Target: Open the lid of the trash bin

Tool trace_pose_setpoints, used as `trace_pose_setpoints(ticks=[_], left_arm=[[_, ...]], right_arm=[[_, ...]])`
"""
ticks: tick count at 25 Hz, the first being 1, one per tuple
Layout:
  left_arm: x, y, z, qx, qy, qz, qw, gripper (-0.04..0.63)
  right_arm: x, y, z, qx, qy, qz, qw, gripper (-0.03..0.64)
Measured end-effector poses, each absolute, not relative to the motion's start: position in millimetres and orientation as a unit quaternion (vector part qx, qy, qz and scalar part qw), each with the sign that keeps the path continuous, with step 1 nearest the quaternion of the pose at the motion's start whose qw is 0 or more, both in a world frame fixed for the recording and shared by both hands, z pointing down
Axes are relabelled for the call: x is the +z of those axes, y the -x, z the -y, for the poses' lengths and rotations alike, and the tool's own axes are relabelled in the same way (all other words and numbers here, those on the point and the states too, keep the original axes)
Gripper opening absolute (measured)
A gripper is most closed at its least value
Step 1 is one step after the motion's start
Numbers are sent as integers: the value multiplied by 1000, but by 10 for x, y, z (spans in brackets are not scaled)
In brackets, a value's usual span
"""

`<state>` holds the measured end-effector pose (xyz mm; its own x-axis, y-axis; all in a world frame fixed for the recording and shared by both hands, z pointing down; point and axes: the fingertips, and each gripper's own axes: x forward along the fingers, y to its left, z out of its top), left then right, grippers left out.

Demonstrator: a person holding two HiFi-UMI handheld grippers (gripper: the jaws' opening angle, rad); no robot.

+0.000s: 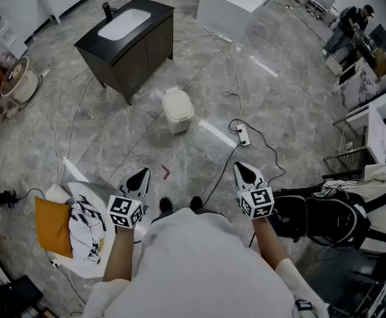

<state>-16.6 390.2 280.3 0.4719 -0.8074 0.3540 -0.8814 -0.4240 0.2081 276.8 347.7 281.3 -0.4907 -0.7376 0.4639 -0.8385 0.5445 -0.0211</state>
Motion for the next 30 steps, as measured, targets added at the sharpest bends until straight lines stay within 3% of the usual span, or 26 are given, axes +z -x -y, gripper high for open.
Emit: trace_pose_setpoints(ticks=[30], left_arm=[[2894, 628, -3915, 98, -852, 476, 193, 18]], right_arm=[[2743, -2299, -3535, 117, -486, 843, 200, 31]])
